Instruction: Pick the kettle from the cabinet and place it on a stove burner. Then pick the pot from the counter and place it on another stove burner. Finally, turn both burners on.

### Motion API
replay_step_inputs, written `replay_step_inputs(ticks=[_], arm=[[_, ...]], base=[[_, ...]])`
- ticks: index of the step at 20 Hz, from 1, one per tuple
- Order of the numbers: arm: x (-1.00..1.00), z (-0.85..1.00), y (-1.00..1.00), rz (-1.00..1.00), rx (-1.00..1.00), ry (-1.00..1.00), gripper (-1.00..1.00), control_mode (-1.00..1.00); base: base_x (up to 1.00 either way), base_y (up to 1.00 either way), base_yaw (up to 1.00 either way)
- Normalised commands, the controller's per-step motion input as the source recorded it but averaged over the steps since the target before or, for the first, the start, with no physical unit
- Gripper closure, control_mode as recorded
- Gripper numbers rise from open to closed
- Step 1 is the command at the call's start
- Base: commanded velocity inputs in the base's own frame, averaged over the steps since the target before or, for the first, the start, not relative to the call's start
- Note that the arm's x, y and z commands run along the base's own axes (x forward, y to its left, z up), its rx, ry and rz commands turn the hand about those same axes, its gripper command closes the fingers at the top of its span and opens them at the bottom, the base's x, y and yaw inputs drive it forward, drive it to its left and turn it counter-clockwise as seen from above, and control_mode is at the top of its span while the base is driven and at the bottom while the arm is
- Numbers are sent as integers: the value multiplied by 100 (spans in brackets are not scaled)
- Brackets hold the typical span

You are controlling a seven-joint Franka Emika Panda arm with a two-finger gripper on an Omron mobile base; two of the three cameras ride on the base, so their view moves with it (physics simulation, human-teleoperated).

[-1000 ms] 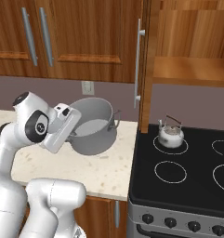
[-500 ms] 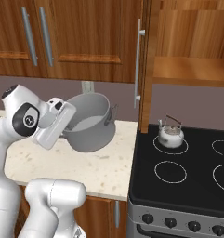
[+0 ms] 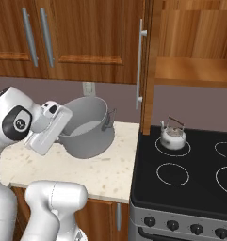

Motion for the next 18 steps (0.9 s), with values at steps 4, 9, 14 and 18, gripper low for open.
replay_step_inputs(ticks=[4, 9, 14, 18], arm=[[-43, 0, 2, 0, 0, -3, 100, -100], [-50, 0, 0, 0, 0, -1, 100, -100], [-19, 0, 5, 0, 0, -1, 100, -100], [-1, 0, 0, 0, 0, -1, 100, -100]], base=[[0, 0, 0], [0, 0, 0], [0, 0, 0], [0, 0, 0]])
